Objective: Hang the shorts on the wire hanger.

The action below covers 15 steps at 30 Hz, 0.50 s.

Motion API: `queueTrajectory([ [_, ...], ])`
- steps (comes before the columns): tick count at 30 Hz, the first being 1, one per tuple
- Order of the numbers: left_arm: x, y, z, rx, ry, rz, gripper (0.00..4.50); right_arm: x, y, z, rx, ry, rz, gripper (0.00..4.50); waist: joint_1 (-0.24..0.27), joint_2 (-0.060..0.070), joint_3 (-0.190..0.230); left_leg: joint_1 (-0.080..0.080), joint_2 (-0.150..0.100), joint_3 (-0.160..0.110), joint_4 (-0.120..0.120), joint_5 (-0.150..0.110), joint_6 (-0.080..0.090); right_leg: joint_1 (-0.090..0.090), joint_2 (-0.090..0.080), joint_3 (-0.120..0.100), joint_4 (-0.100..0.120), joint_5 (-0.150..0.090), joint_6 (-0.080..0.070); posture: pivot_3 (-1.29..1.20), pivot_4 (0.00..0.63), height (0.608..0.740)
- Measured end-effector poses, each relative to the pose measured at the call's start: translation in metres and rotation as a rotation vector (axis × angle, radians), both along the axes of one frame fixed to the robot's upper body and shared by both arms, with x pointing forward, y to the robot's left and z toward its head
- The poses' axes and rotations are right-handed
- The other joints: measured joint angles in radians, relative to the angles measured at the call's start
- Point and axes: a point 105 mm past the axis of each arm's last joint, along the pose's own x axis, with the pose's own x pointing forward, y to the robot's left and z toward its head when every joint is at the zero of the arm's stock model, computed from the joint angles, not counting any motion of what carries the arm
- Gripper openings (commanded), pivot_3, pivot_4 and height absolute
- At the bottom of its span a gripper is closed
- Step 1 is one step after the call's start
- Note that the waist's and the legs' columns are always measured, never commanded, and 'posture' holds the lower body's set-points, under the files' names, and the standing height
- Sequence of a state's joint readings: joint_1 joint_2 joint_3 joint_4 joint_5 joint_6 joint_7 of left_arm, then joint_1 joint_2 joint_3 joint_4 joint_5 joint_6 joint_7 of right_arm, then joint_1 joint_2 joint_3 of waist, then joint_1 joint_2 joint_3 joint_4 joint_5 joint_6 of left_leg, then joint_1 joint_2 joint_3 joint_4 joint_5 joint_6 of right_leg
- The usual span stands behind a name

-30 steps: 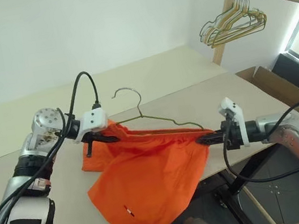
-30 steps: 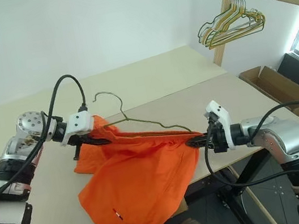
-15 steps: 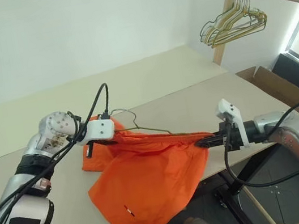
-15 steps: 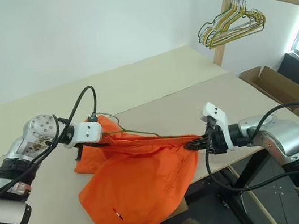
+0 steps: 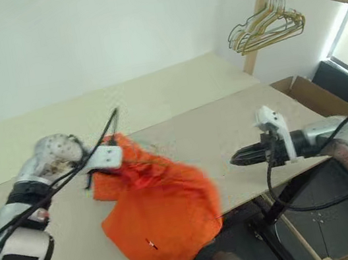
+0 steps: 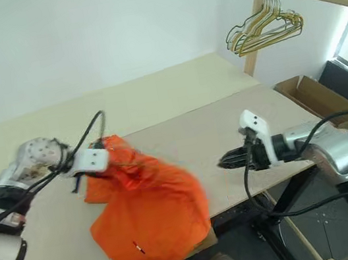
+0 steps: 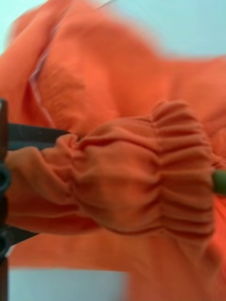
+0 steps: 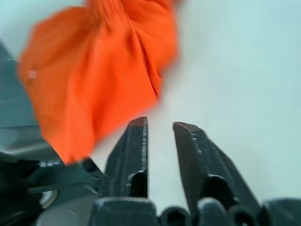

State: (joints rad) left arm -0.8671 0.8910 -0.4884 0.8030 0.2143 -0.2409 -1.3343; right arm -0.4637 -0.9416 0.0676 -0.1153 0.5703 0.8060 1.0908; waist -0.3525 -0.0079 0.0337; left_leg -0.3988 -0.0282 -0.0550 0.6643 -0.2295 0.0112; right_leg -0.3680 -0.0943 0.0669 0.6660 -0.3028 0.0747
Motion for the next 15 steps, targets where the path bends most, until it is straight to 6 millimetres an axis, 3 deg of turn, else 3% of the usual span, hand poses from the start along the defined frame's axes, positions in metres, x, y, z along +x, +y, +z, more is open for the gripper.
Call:
queueTrajectory([
  [5, 0.003, -0.013, -0.001, -0.02, 0.002, -0.029, 0.0, -0.001, 0.008, 0.001, 0.024, -0.007, 0.019, 3.89, 0.021, -0.001, 0.0, -0.001, -0.001, 0.0, 0.0, 0.0, 0.0, 0.0, -0.002, 0.0, -0.001, 0.0, 0.0, -0.31, 0.0, 0.74],
  [11, 0.008, -0.031, 0.007, -0.155, 0.032, 0.003, 0.0, 0.001, 0.01, 0.006, 0.032, -0.013, -0.021, 3.89, 0.022, -0.001, 0.0, -0.002, -0.002, 0.0, 0.0, 0.0, 0.0, -0.001, -0.003, 0.0, -0.001, 0.0, 0.0, -0.31, 0.0, 0.74],
  [15, 0.014, -0.048, 0.028, -0.245, 0.033, -0.003, 0.0, 0.006, 0.039, 0.057, 0.025, -0.125, 0.018, 3.89, 0.01, 0.0, 0.0, -0.002, -0.002, 0.0, 0.0, 0.0, 0.0, -0.002, -0.002, 0.0, 0.001, 0.0, 0.0, -0.31, 0.0, 0.74],
])
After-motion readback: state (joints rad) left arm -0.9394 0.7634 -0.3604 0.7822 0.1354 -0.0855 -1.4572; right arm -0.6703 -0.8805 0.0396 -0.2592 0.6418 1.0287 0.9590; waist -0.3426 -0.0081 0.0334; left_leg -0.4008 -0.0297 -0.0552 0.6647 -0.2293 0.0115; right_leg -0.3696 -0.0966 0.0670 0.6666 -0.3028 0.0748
